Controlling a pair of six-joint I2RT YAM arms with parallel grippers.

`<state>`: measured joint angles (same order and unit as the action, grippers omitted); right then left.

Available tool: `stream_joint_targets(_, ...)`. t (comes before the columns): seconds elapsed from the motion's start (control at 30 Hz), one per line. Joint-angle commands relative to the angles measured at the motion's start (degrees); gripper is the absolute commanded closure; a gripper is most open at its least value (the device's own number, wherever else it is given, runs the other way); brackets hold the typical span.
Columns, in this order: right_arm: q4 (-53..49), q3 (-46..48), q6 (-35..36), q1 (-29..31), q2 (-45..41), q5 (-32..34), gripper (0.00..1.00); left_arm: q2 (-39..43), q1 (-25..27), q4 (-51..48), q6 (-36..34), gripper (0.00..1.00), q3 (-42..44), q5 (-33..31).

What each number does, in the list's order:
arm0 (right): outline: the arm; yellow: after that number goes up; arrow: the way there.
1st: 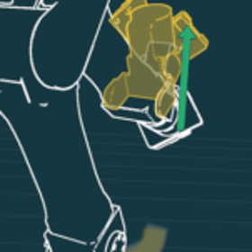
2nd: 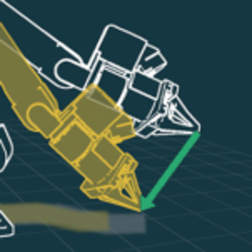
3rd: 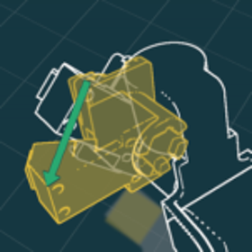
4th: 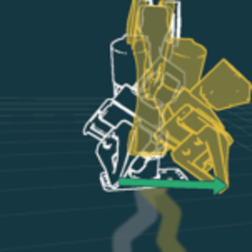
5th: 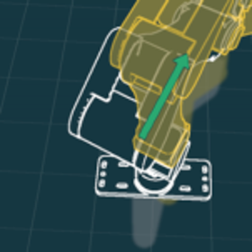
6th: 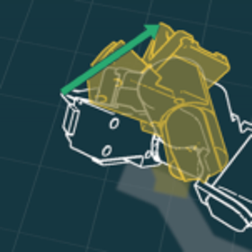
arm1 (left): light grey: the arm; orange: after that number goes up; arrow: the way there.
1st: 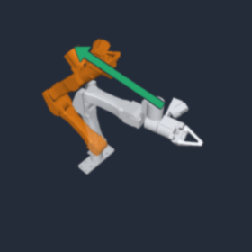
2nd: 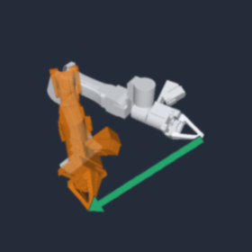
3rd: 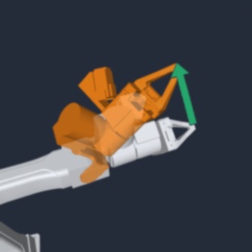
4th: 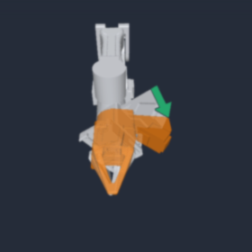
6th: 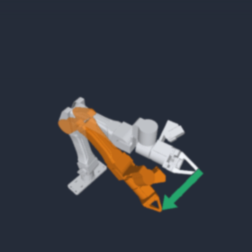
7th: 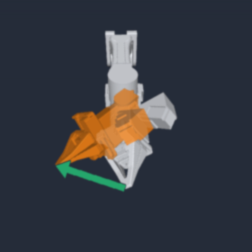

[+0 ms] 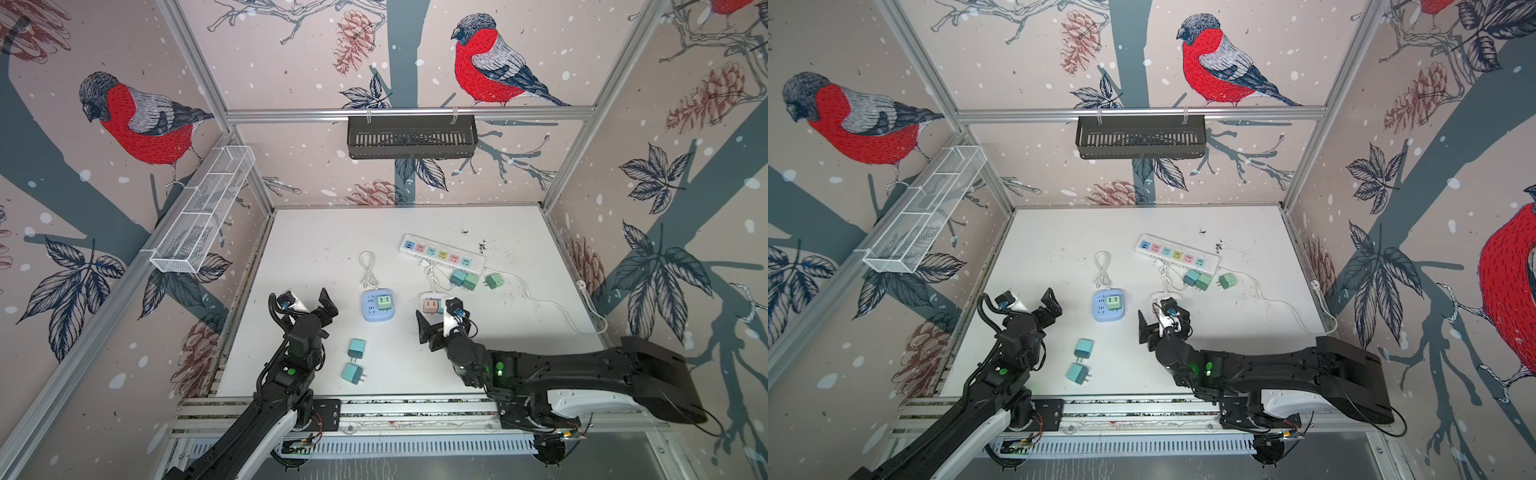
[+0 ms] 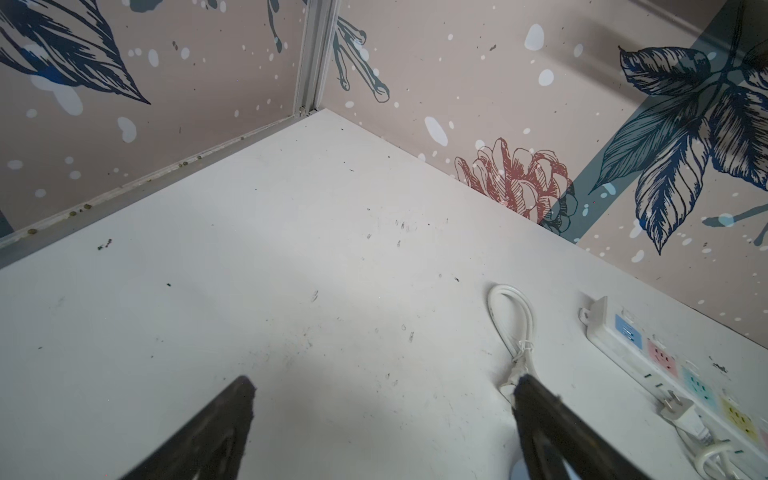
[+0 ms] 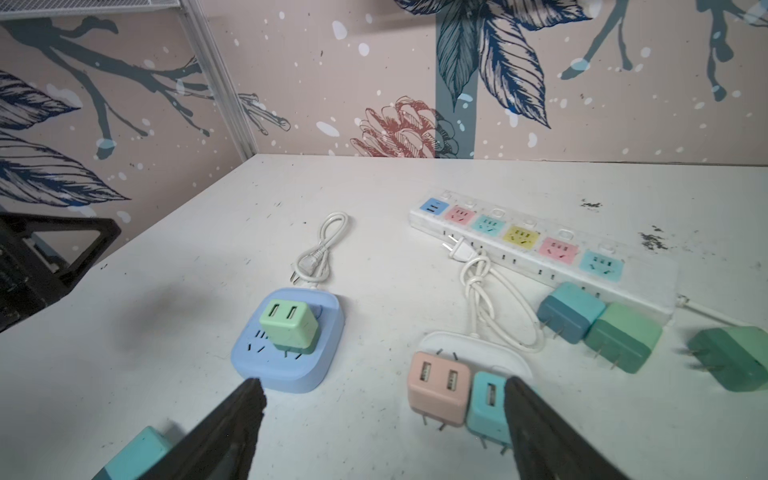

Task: Insert the plug
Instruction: 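Reach the right gripper across toward the loose teal adapter near the left arm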

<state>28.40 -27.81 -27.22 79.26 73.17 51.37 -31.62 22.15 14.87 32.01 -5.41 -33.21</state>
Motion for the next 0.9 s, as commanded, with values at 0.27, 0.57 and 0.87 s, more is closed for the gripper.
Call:
stream_joint_targets(0.27, 1.1, -12.8, -1.5, 3.7, 19.8, -9.7, 0.11, -0.6, -0.5, 2.0, 1.5, 0.03, -0.6, -1.8)
stream_joint_targets(0.57, 4.3, -18.0, 0.1, 3.8, 26.7, -19.2, 0.25, 2.2, -0.7, -0.2, 3.2, 0.03, -0.1, -4.7)
stream_joint_targets(0.87, -4.7, -31.5, -4.4, 4.4, 38.9, -20.7, 0.26, 4.7, -1.1, -4.5, 6.0, 0.03, -0.4, -7.4)
